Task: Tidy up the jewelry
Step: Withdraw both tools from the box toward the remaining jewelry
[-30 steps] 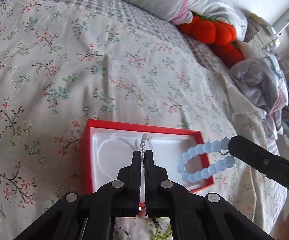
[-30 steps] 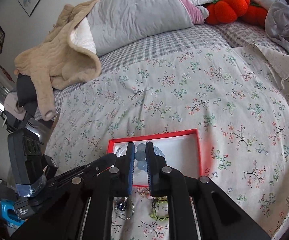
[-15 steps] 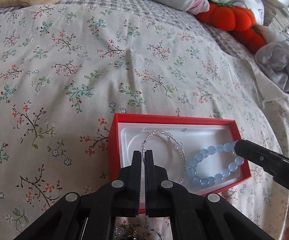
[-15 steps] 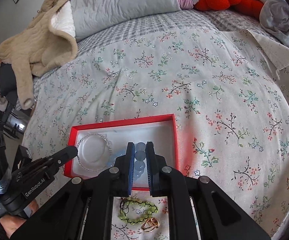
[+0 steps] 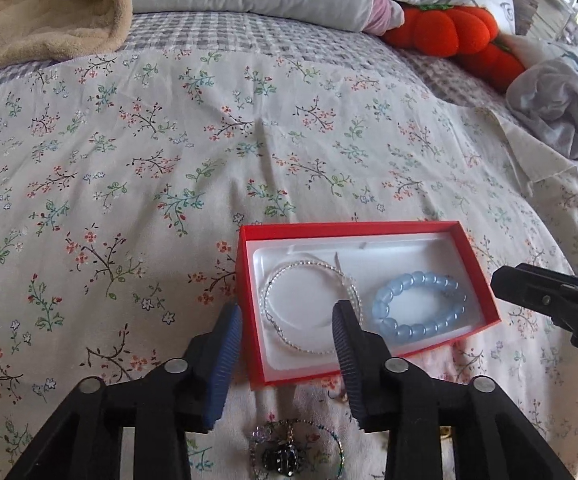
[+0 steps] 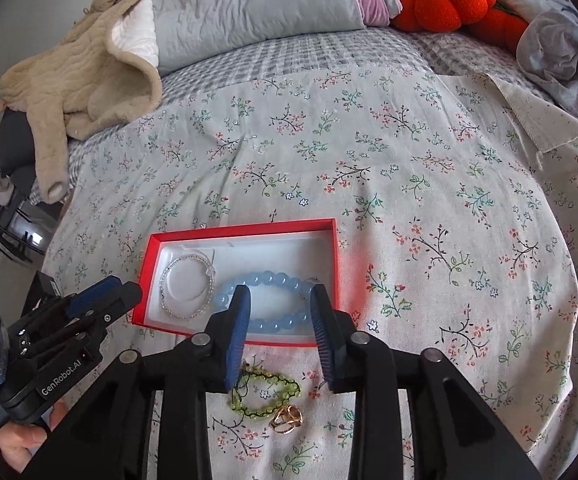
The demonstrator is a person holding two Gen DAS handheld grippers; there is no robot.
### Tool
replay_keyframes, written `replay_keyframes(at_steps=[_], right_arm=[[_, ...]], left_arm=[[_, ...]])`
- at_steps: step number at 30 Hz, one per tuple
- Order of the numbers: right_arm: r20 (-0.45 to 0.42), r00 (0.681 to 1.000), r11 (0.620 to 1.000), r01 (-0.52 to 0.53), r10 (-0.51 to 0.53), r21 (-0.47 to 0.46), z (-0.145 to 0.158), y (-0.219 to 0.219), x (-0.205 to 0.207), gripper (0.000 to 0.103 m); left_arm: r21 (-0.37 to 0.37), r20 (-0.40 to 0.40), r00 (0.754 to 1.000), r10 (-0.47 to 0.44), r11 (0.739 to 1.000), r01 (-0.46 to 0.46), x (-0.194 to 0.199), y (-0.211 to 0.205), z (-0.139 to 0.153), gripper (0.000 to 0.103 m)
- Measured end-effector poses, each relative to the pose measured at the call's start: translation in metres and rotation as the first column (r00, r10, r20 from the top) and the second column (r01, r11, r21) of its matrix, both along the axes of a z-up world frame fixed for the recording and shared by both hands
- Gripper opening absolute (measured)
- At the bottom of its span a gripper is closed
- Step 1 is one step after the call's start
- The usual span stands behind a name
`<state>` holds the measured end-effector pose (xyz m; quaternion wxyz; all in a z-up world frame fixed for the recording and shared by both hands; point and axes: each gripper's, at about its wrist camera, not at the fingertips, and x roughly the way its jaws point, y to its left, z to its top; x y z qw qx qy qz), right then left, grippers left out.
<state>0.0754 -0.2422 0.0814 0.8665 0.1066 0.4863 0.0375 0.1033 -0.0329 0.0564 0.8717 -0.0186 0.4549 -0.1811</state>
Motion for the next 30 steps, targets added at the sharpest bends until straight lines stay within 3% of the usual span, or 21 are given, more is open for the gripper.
replay_keyframes(at_steps=[1,5,8,15,20,23,30], right_arm=[[-0.003,1.0,1.0,-0.006,0.006,-0.012,0.0,0.001,-0.003,0.035],[-0.013,1.0,0.998,-0.025,0.024,-0.054,-0.001,0.004,-0.015,0.035],[-0.03,0.999,0.996,-0.043,0.04,-0.074,-0.005,0.005,-0.025,0.05],[-0.072,0.995,0.988,-0.082,0.073,-0.13,-0.018,0.01,-0.043,0.055],[-0.114,0.989,0.982,-0.106,0.089,-0.157,-0.029,0.013,-0.052,0.06],[-0.152,0.983,0.983,-0.123,0.102,-0.138,-0.036,0.015,-0.058,0.067],[-0.196,0.976,0.978,-0.127,0.094,-0.166,-0.047,0.016,-0.066,0.068]], left_arm=[[0.004,-0.003,1.0,0.001,1.0,-0.001,-0.004,0.002,0.0,0.049],[0.047,-0.034,0.999,0.036,0.998,-0.035,-0.015,0.015,-0.005,0.078],[0.085,-0.047,0.996,0.072,0.994,-0.068,-0.023,0.026,-0.011,0.085],[0.172,-0.11,0.988,0.107,0.981,-0.087,-0.037,0.045,-0.03,0.091],[0.224,-0.125,0.989,0.083,0.973,-0.054,-0.046,0.047,-0.038,0.091],[0.226,-0.145,0.987,0.071,0.973,-0.037,-0.049,0.048,-0.042,0.091],[0.195,-0.207,0.978,-0.003,0.98,0.045,-0.052,0.039,-0.056,0.091]])
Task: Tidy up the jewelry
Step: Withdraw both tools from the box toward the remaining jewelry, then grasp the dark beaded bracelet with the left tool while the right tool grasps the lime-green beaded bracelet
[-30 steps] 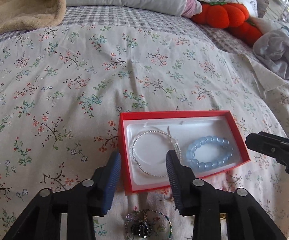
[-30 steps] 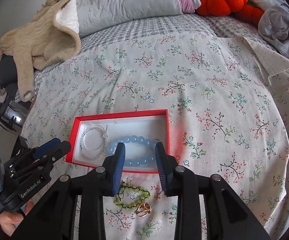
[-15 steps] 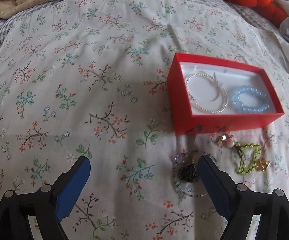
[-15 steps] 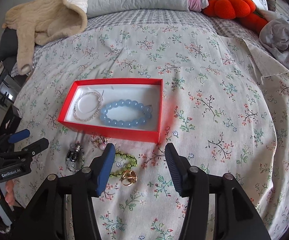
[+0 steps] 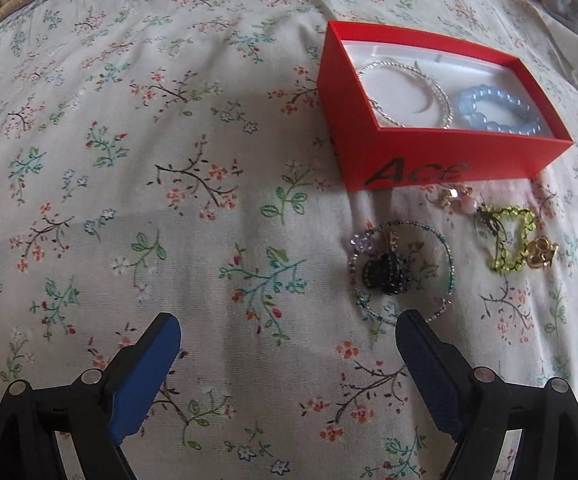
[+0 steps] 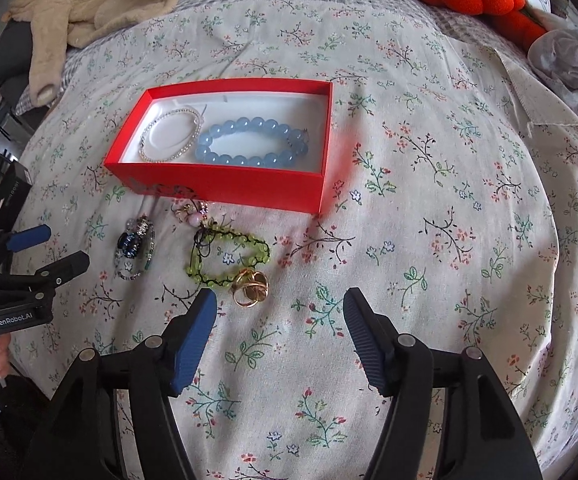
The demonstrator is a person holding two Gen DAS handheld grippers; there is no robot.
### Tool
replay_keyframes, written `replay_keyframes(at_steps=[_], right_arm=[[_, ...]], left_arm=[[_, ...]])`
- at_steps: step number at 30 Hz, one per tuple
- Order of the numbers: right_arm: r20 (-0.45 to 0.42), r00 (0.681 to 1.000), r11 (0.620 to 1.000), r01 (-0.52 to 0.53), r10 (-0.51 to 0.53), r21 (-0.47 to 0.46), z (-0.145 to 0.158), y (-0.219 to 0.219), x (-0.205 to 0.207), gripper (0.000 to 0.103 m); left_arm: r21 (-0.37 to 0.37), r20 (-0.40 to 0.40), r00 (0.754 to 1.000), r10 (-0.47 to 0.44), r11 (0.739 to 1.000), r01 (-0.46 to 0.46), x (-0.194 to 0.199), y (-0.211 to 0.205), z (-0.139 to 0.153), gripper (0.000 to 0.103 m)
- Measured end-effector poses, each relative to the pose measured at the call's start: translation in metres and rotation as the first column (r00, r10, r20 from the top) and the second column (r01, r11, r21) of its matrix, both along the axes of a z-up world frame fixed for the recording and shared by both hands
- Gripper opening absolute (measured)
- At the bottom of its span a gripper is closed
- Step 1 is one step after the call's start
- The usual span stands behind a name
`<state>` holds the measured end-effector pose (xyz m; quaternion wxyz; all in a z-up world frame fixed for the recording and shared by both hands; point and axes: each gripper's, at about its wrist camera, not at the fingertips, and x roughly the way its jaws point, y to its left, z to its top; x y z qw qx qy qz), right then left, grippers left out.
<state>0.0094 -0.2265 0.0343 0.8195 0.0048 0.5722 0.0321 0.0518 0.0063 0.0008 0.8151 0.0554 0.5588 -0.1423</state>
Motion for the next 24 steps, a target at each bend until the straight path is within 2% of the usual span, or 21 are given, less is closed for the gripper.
replay_keyframes(at_steps=[5,8,10,12,17,22,24], right_arm=[[-0.007,1.0,1.0,0.016,-0.016,-0.013,-0.002,-0.004,0.0,0.068],[-0.005,1.0,1.0,0.027,-0.027,-0.007,-0.001,-0.007,0.001,0.068],[-0.006,0.999,0.999,0.033,-0.033,-0.005,0.0,-0.008,0.003,0.068],[-0.007,0.999,0.999,0.043,-0.043,-0.002,0.0,-0.01,0.004,0.068],[-0.008,0.998,0.998,0.064,-0.064,0.005,0.0,-0.013,0.006,0.068],[-0.007,0.996,0.996,0.084,-0.084,0.019,-0.001,-0.015,0.009,0.068],[-0.008,0.996,0.995,0.094,-0.094,0.025,-0.001,-0.016,0.011,0.068]], left_arm=[[-0.1,-0.056,0.997,-0.059,0.994,0.054,0.001,-0.011,-0.006,0.088],[-0.151,-0.118,0.992,-0.034,0.988,0.016,0.007,-0.01,-0.013,0.077],[-0.176,-0.157,0.987,-0.014,0.984,-0.014,0.011,-0.008,-0.019,0.066],[-0.174,-0.183,0.983,0.008,0.984,-0.04,0.013,-0.007,-0.025,0.053],[-0.162,-0.184,0.983,0.028,0.985,-0.058,0.016,-0.009,-0.029,0.035],[-0.112,-0.171,0.985,0.037,0.992,-0.056,0.018,-0.017,-0.031,0.019],[-0.073,-0.156,0.987,0.04,0.996,-0.052,0.02,-0.021,-0.033,0.002]])
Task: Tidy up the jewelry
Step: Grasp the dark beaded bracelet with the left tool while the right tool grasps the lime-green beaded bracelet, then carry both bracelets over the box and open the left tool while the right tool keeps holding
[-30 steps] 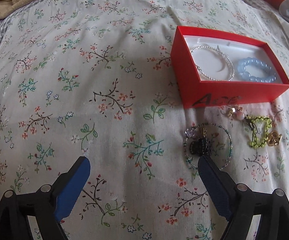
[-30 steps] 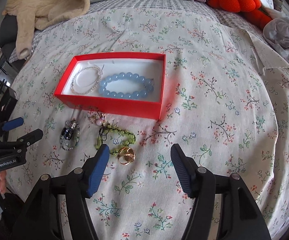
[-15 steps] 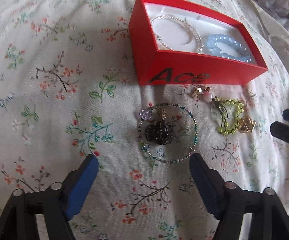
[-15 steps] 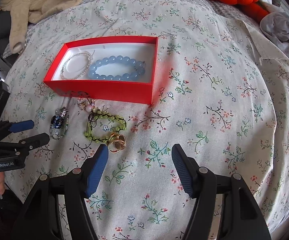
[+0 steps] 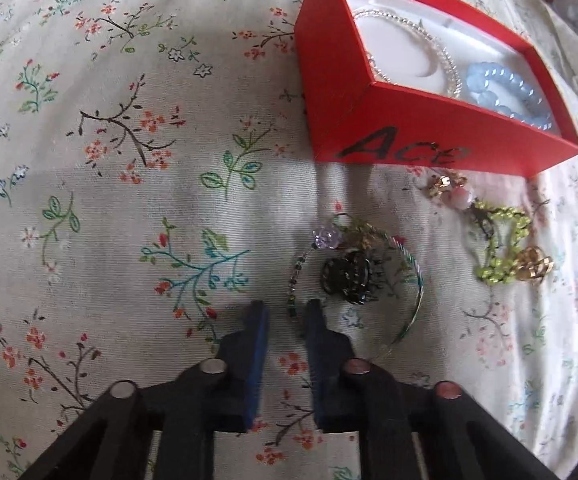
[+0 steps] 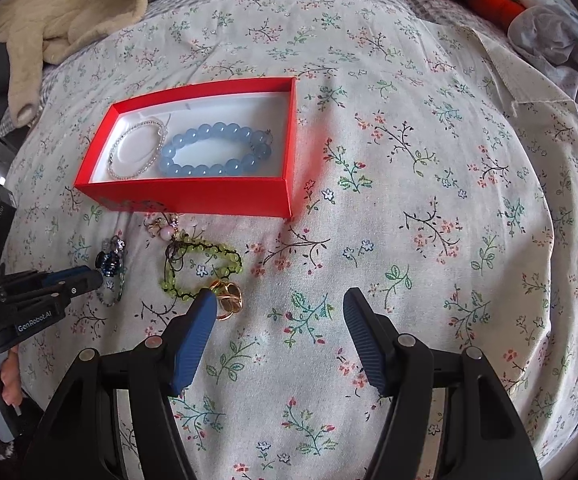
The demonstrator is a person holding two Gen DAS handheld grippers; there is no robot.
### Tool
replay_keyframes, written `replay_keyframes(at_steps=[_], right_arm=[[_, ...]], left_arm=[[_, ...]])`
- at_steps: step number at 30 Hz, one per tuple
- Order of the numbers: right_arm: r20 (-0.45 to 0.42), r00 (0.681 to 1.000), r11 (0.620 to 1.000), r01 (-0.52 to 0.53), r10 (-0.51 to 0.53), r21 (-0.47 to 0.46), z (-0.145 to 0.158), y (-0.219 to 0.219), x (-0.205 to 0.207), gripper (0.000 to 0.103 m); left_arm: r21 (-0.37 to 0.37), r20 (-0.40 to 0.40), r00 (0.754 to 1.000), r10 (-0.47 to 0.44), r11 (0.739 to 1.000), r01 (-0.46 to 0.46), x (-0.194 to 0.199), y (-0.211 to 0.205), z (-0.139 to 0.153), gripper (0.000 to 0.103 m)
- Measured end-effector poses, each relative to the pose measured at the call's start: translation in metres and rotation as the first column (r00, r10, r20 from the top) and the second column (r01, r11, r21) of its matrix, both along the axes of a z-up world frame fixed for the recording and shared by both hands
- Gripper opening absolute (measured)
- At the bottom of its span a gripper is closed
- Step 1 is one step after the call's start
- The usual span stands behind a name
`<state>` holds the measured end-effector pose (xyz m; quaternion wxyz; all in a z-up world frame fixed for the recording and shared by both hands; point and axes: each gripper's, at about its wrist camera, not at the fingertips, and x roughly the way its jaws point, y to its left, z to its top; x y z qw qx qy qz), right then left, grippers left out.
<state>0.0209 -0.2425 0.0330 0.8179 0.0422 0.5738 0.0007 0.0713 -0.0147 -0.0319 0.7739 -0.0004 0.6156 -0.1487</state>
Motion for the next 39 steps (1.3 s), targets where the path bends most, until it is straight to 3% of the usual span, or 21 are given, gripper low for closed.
replay_keyframes(at_steps=[10,20,28,32,34,39], right_arm=[[-0.018,0.999,0.998,0.047,-0.046,0.05,-0.013,-0.007,0.013,0.068],[-0.049,0.999,0.997,0.021,-0.018,0.073,-0.029,0.01,0.031,0.065],[-0.062,0.998,0.998,-0.014,0.017,0.055,-0.039,0.031,0.044,0.035],[-0.068,0.998,0.999,-0.014,0.017,0.031,-0.046,0.034,0.049,0.026],[-0.065,0.998,1.0,-0.019,0.02,0.018,-0.047,0.036,0.05,0.014],[-0.055,0.998,0.999,-0.032,0.033,0.019,-0.042,0.036,0.05,0.008]], left_arm=[[-0.006,0.033,0.999,0.002,1.0,-0.002,-0.001,0.009,0.013,0.0],[-0.049,0.051,0.999,-0.003,0.999,0.006,-0.002,0.021,0.025,0.0],[-0.054,0.044,0.999,0.01,0.999,-0.008,0.0,0.025,0.024,0.0],[-0.059,0.049,0.999,0.019,0.998,-0.016,0.002,0.026,0.025,0.0],[-0.063,0.051,0.998,0.021,0.998,-0.018,0.001,0.027,0.025,0.0],[-0.077,0.06,0.998,0.023,0.997,-0.019,-0.001,0.03,0.03,0.0]])
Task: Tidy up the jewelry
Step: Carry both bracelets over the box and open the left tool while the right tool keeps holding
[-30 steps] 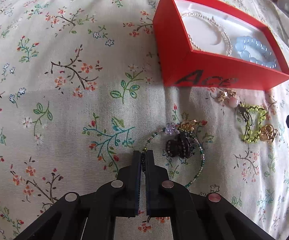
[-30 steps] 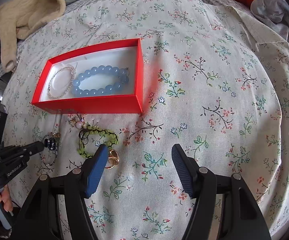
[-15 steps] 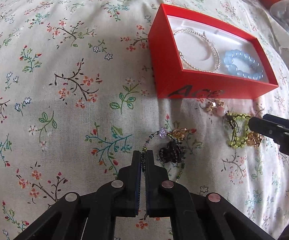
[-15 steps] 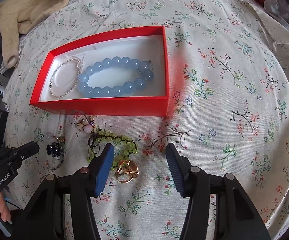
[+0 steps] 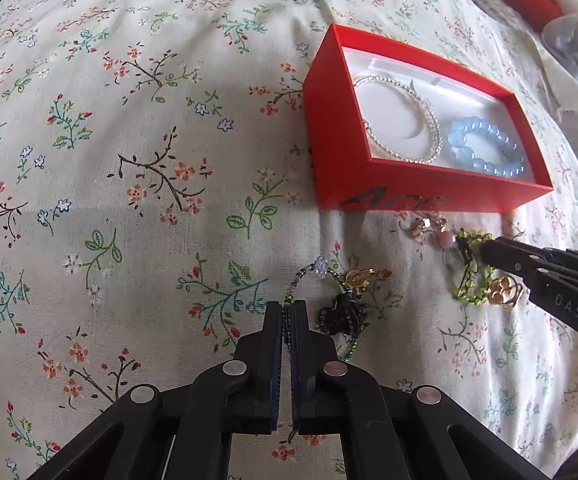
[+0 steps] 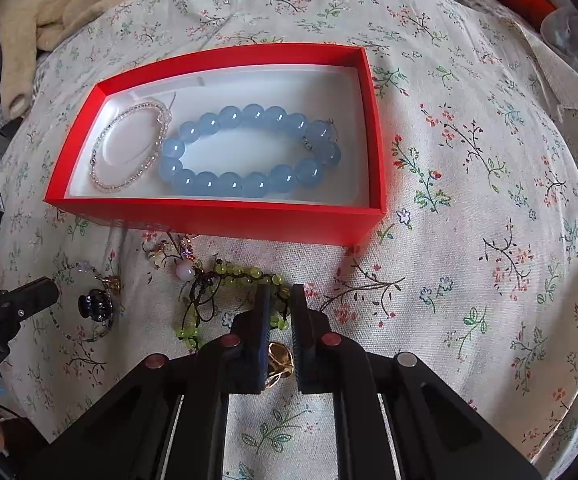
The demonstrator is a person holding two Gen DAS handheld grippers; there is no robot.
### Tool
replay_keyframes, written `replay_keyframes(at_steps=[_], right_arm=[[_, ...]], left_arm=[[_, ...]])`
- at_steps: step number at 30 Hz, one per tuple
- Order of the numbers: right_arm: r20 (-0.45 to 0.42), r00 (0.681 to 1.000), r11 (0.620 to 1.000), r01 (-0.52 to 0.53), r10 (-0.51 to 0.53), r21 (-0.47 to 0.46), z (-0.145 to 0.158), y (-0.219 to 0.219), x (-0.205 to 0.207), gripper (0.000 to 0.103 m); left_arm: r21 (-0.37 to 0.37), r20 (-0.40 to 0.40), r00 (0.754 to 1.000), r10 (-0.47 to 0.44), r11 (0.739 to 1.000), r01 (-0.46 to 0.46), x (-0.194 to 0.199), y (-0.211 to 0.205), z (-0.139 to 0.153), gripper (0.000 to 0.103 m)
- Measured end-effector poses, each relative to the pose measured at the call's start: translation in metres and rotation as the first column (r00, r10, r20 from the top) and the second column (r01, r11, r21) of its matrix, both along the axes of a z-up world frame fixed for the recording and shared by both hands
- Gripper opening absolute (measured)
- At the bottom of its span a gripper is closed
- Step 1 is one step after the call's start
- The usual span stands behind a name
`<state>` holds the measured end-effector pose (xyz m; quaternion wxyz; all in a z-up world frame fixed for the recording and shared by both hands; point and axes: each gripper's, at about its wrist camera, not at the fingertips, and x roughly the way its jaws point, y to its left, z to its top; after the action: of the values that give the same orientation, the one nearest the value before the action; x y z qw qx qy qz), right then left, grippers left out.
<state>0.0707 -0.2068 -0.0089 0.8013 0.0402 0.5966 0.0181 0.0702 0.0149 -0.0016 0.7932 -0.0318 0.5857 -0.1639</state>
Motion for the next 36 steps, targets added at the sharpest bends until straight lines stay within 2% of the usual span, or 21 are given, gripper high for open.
replay_keyframes(at_steps=[21,31,36], right_arm=[[0.166,0.986,0.996,-0.035,0.021,0.084,0.071,0.003,-0.033,0.007],[0.242,0.97,0.988,-0.002,-0.036,0.154,0.104,-0.016,-0.041,0.007],[0.292,0.955,0.988,0.009,-0.053,0.152,0.121,-0.024,-0.04,0.007]], left_arm=[[-0.125,0.077,0.997,0.017,0.992,-0.007,-0.009,0.0,0.044,0.0],[-0.226,0.136,0.99,0.023,0.974,0.009,-0.006,-0.008,0.068,0.0],[-0.291,0.172,0.984,0.032,0.957,0.019,0.001,-0.017,0.081,0.0]])
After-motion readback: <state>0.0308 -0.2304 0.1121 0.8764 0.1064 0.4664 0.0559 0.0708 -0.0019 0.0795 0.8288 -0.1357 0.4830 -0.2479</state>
